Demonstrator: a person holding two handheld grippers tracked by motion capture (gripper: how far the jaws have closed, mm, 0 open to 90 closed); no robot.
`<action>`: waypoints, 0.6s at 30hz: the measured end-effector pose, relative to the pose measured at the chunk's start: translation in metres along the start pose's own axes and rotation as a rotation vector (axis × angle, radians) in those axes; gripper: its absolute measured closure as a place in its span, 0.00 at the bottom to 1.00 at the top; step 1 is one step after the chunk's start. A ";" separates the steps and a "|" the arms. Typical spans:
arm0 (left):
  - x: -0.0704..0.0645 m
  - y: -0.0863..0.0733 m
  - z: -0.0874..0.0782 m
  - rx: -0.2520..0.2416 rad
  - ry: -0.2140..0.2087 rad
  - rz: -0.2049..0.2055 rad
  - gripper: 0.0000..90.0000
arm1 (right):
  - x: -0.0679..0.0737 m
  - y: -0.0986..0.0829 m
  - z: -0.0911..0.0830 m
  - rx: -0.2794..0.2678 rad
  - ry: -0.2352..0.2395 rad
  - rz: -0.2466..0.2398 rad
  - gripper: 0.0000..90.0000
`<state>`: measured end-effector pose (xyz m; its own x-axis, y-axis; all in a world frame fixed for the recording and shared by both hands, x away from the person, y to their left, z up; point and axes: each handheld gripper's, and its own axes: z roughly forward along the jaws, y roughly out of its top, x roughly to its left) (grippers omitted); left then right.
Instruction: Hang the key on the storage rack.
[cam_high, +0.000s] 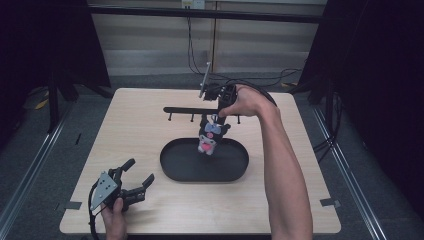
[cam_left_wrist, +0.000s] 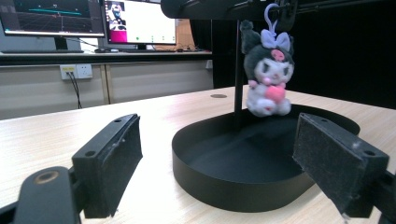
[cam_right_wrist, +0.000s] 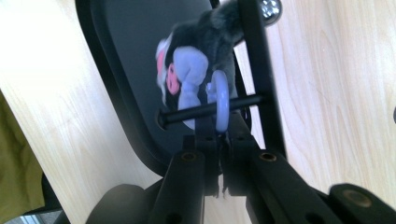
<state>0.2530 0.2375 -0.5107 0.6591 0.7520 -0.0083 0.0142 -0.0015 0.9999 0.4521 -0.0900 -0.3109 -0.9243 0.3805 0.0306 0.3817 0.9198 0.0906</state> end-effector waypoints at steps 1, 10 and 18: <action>0.000 0.000 0.000 0.000 0.000 0.001 0.17 | 0.000 0.000 0.000 0.000 0.001 -0.002 0.96; 0.000 0.000 0.000 0.001 0.000 0.001 0.17 | 0.001 -0.010 -0.002 -0.044 0.033 0.005 0.88; 0.000 0.000 0.000 0.000 0.000 -0.003 0.17 | 0.009 -0.020 -0.005 -0.083 0.016 0.029 0.71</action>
<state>0.2529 0.2373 -0.5107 0.6591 0.7520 -0.0113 0.0163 0.0008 0.9999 0.4366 -0.1053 -0.3079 -0.9133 0.4042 0.0505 0.4067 0.8973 0.1715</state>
